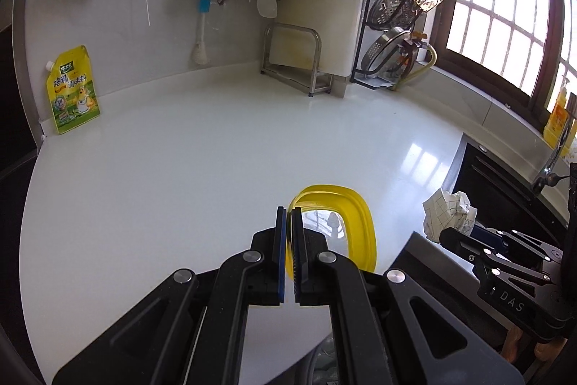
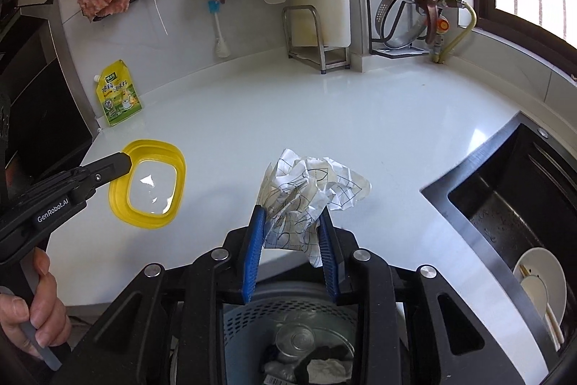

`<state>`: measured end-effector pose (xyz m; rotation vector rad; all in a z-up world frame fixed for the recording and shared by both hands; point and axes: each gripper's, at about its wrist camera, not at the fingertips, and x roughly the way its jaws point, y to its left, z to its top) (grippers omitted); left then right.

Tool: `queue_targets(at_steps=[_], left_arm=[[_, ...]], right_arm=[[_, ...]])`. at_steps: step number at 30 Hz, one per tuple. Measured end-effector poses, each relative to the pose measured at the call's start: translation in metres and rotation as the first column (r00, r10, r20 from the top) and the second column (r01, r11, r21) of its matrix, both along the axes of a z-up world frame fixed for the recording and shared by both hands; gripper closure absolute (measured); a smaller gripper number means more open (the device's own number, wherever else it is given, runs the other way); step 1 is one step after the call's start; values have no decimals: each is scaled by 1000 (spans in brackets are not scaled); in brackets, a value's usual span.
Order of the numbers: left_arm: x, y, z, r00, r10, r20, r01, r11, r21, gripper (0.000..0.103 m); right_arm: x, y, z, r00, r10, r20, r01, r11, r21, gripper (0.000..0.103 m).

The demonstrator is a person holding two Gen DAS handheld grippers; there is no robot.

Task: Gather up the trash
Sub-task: 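Carry the yellow lid and wrap over the grey basket with both tools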

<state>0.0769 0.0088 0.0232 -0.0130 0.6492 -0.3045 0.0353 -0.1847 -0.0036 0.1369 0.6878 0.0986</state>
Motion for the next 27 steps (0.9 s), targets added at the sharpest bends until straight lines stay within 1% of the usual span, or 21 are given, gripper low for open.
queue_targets(at_steps=[2, 6, 9, 13, 19, 24, 27], left_arm=[[-16, -5, -1, 1000, -2, -2, 2, 1000, 12, 99], [-46, -15, -9, 1000, -15, -23, 16, 1000, 25, 99], [-66, -23, -19, 998, -31, -48, 32, 999, 27, 99], [-91, -32, -31, 998, -37, -59, 40, 998, 43, 99], [-114, -45, -53, 993, -49, -104, 56, 996, 69, 99], [-121, -53, -70, 990, -47, -136, 58, 995, 77, 99], [-121, -55, -75, 988, -41, -148, 56, 994, 96, 99]], right_arm=[[-22, -4, -5, 1000, -16, -6, 16, 1000, 8, 74], [-60, -8, -15, 999, -45, -15, 45, 999, -5, 74], [-84, -11, -24, 998, -57, -28, 57, 998, -1, 74], [-110, -16, -38, 996, -78, -49, 79, 997, 14, 74], [-130, -15, -62, 993, -73, -91, 73, 997, 0, 74], [-137, -17, -76, 991, -64, -118, 67, 998, 22, 74], [-139, -15, -80, 991, -52, -123, 55, 998, 18, 74]])
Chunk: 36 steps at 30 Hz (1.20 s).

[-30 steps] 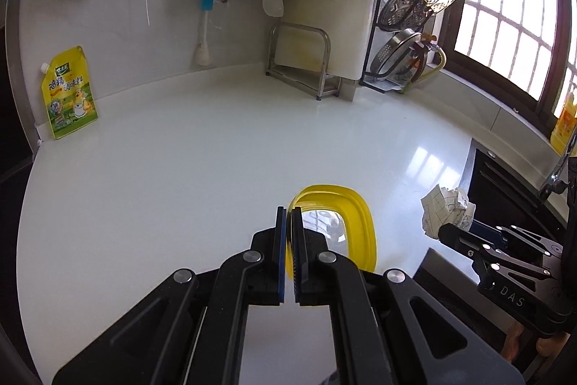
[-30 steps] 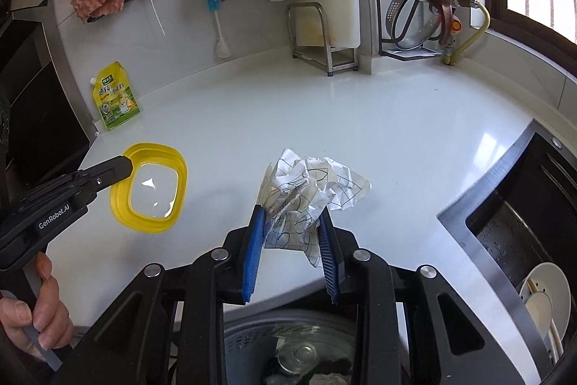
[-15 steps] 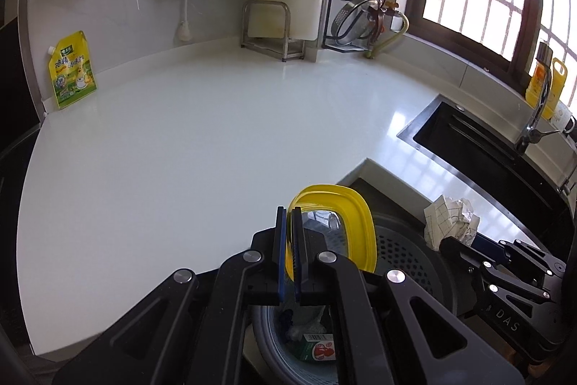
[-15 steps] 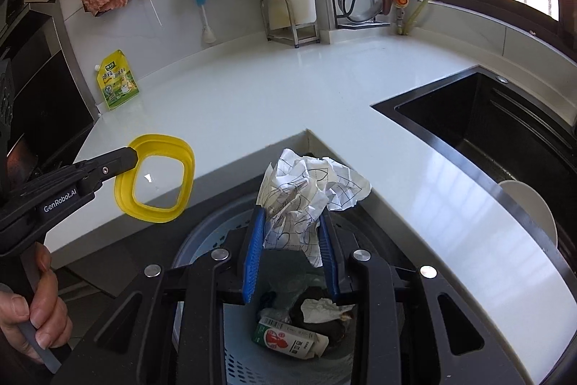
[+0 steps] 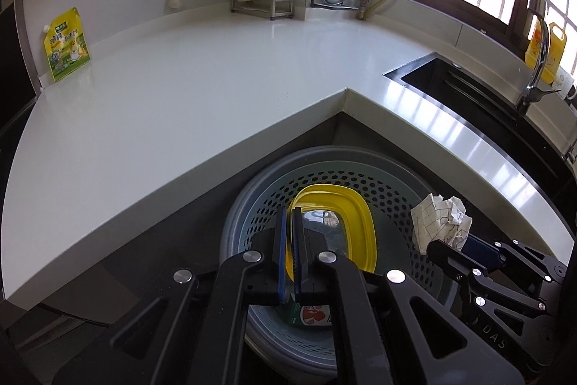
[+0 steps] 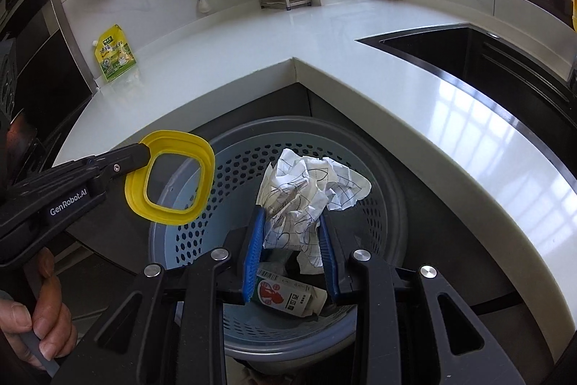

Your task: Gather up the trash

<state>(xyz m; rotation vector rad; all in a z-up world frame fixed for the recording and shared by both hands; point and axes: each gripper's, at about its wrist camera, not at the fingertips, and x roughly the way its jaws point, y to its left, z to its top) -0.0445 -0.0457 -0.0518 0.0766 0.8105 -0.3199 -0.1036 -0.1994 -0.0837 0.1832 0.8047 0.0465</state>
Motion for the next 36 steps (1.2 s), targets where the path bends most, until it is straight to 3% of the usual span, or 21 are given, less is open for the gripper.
queue_targets(at_steps=[5, 12, 14, 15, 16, 18, 24, 28, 36], left_arm=[[-2, -2, -3, 1000, 24, -6, -24, 999, 36, 96], [-3, -3, -6, 999, 46, -14, -45, 996, 74, 90], [-5, -3, -6, 999, 48, -10, -47, 996, 82, 82], [-6, -2, -6, 999, 49, -8, -48, 995, 85, 70], [-7, -2, -6, 999, 53, -4, -52, 995, 86, 50], [-11, 1, -3, 998, 61, 23, -63, 995, 74, 32], [-15, -1, 0, 998, 60, 35, -63, 994, 88, 32], [-16, -2, 0, 997, 69, 37, -72, 993, 91, 21], [-18, -1, 2, 996, 82, 45, -86, 992, 90, 14]], right_arm=[[-3, -2, 0, 1000, -2, 17, 1, 1000, 16, 70], [-8, -11, 5, 999, -29, 42, 28, 999, 29, 53], [-10, -13, 6, 998, -35, 48, 33, 999, 34, 51], [-11, -14, 6, 998, -36, 50, 34, 999, 36, 50], [-12, -15, 7, 998, -37, 53, 35, 999, 37, 50], [-13, -16, 7, 998, -40, 55, 37, 998, 43, 49], [-17, -21, 9, 997, -53, 63, 49, 997, 65, 48], [-19, -22, 10, 996, -54, 67, 50, 997, 65, 46], [-20, -21, 11, 996, -57, 70, 53, 997, 53, 43]])
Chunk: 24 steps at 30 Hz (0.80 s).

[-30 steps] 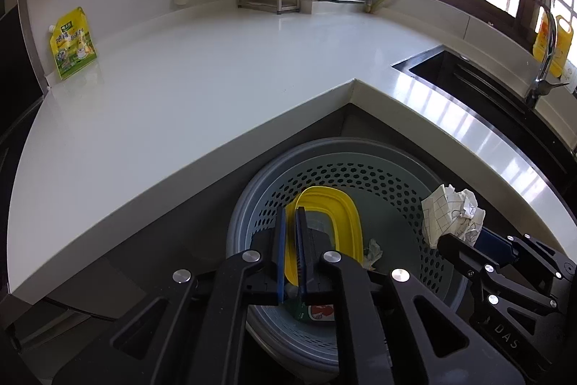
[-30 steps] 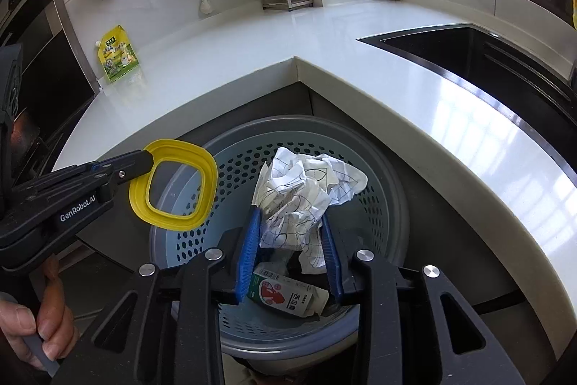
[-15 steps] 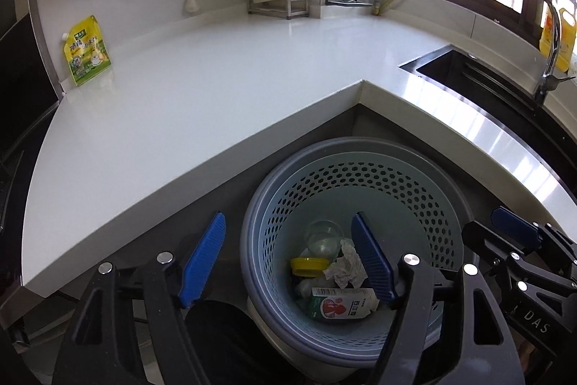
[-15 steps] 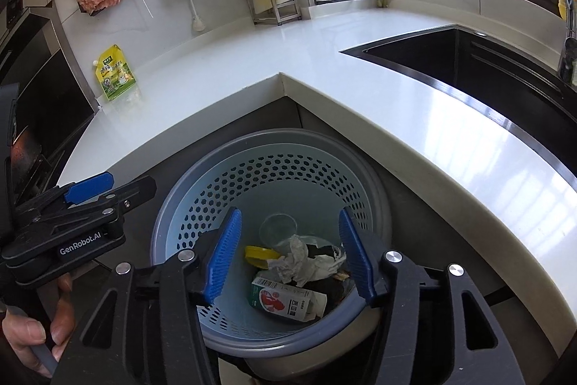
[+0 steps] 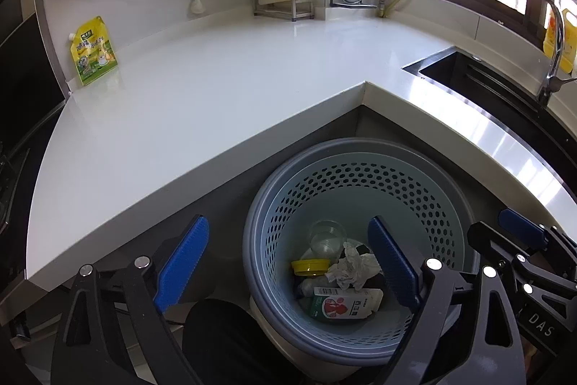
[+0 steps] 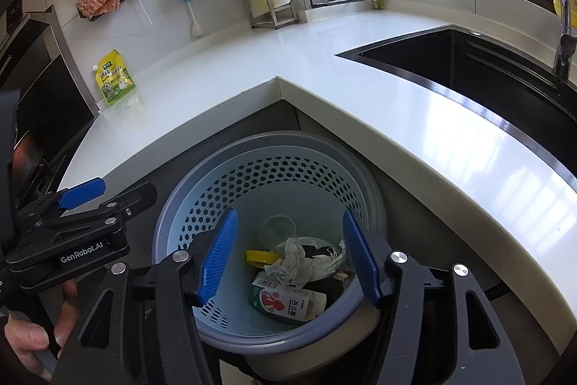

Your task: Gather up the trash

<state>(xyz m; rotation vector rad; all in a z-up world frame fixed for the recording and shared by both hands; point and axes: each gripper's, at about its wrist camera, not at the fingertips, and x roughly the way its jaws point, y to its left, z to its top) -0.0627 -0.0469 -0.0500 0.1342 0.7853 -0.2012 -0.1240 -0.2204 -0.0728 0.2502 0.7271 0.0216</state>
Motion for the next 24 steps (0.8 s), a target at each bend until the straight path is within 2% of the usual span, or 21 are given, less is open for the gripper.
queue_targets(at_steps=[6, 24], left_arm=[[-1, 2, 3, 1000, 11, 4, -11, 1000, -5, 8], [1, 10, 5, 999, 49, -10, -49, 999, -18, 6]], right_arm=[[-1, -2, 2, 1000, -17, 9, 17, 1000, 1, 36], [1, -1, 3, 999, -47, 6, 47, 999, -4, 31]])
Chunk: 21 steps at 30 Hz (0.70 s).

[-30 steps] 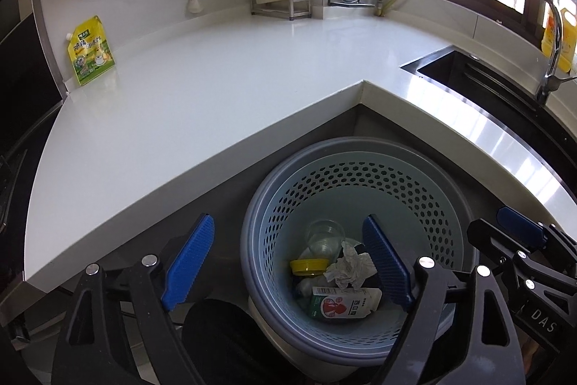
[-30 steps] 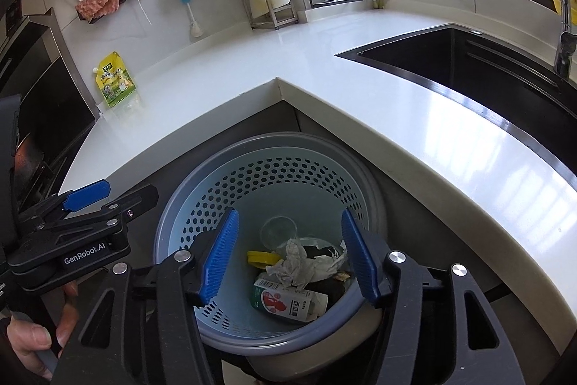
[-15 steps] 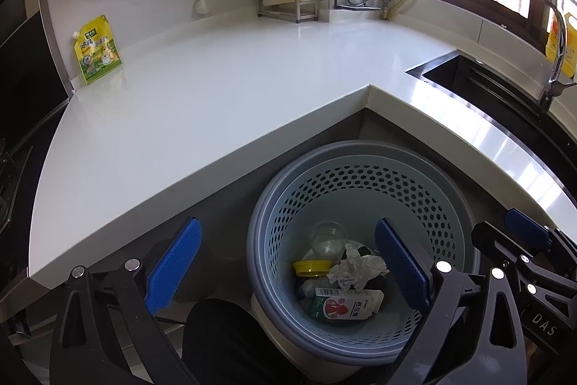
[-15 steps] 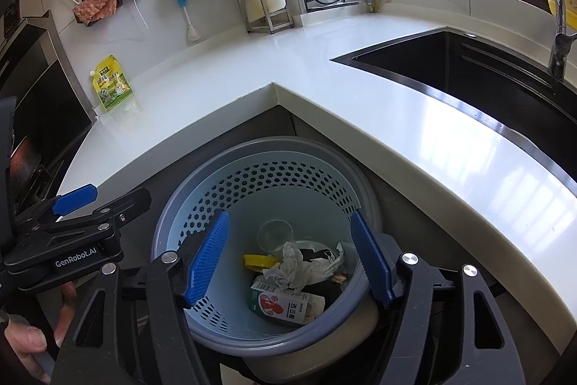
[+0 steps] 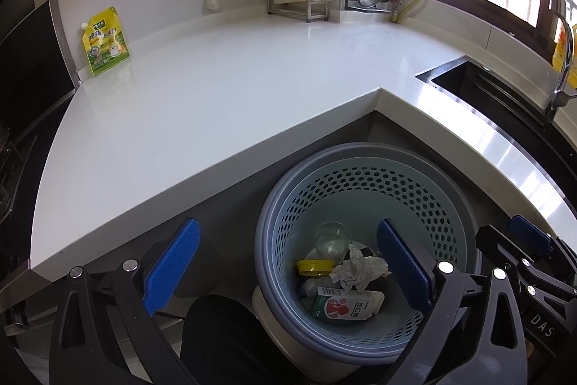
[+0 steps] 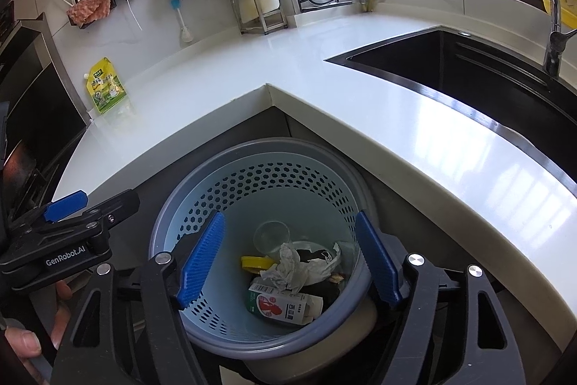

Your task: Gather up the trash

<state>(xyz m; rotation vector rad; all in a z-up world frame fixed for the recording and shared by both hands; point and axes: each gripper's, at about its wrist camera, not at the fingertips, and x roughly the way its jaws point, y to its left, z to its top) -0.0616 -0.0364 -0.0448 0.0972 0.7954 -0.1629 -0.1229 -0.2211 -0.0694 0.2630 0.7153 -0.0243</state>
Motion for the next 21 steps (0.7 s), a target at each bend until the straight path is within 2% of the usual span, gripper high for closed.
queue_targets(at_steps=[21], left_arm=[[1, 4, -1, 1000, 13, -3, -13, 1000, 7, 6]], right_arm=[[1, 5, -1, 1000, 1, -5, -1, 1000, -13, 30]])
